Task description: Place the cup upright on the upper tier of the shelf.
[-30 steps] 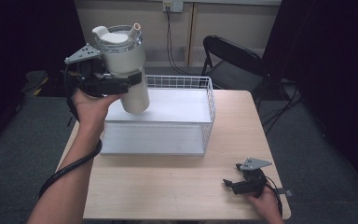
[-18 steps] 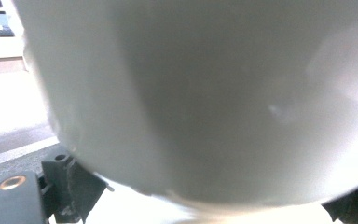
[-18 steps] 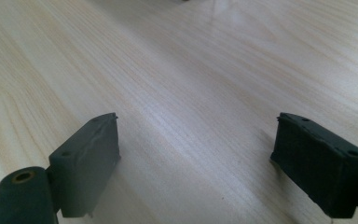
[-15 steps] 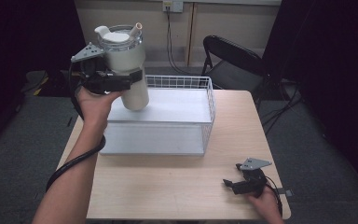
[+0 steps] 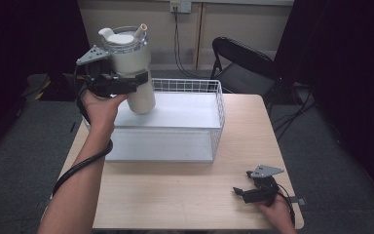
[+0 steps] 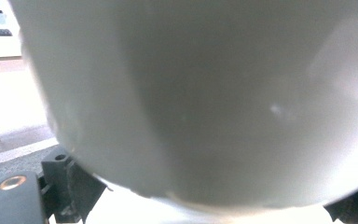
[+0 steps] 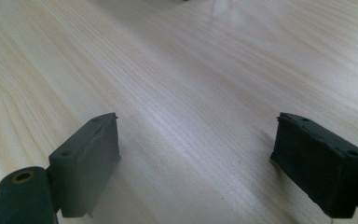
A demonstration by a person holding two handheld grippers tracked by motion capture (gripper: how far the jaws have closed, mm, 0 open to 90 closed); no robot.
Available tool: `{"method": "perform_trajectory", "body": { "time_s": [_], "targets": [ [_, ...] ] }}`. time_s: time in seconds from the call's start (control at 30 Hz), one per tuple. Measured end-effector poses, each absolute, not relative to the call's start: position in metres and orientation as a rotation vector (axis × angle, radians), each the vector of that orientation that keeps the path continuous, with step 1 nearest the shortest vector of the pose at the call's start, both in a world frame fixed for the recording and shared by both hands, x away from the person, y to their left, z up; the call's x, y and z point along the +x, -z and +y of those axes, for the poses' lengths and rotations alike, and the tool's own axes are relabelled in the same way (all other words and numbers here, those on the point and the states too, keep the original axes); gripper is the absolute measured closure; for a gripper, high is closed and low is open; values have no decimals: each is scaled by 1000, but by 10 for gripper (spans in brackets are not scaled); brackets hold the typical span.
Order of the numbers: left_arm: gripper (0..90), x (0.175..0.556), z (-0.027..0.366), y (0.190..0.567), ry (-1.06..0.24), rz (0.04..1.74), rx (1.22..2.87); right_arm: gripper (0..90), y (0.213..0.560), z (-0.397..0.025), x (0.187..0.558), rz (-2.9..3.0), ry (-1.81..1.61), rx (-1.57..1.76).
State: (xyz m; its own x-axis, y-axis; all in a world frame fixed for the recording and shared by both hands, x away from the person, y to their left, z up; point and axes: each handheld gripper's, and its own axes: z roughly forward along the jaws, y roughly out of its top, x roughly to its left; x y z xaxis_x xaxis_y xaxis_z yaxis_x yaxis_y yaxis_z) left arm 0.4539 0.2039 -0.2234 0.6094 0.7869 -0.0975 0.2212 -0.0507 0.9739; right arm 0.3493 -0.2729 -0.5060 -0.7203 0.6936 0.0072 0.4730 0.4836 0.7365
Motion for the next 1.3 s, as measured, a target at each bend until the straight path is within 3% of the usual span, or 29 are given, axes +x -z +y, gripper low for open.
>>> {"method": "perform_trajectory", "body": {
  "time_s": [1.3],
  "targets": [
    [100, 476, 191, 248, -595, 920, 1604, 136, 506, -273, 349, 2441, -1078, 987]
  ]
}}
